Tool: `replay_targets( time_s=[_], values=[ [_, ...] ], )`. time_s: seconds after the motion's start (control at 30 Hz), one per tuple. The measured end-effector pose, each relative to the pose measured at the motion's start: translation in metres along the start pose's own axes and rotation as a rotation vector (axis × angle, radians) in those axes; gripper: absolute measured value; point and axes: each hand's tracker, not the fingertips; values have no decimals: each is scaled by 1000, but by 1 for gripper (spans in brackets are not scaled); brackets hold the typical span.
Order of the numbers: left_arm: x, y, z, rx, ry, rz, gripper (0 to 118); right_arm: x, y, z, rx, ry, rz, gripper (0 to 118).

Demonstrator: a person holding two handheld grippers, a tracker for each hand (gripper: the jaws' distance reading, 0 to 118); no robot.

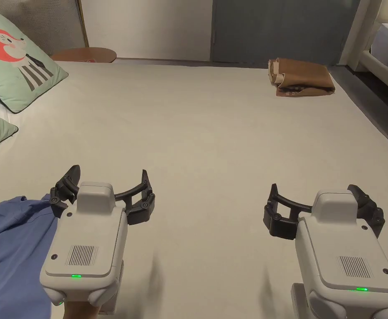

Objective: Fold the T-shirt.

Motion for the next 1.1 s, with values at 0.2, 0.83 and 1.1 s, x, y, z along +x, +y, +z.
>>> replay_targets(
  time_s=[0.2, 0.83, 1.1],
  values=[
    [-1, 0, 1, -8, 1, -2, 109, 0, 0, 1, 1, 0, 2, 118],
    [-2, -1, 2, 1, -2, -17, 109, 0, 0, 3, 0, -3, 4, 118],
    [-1, 0, 2, -2, -3, -16, 109, 1, 0, 3, 0, -2, 7, 118]
  ],
)
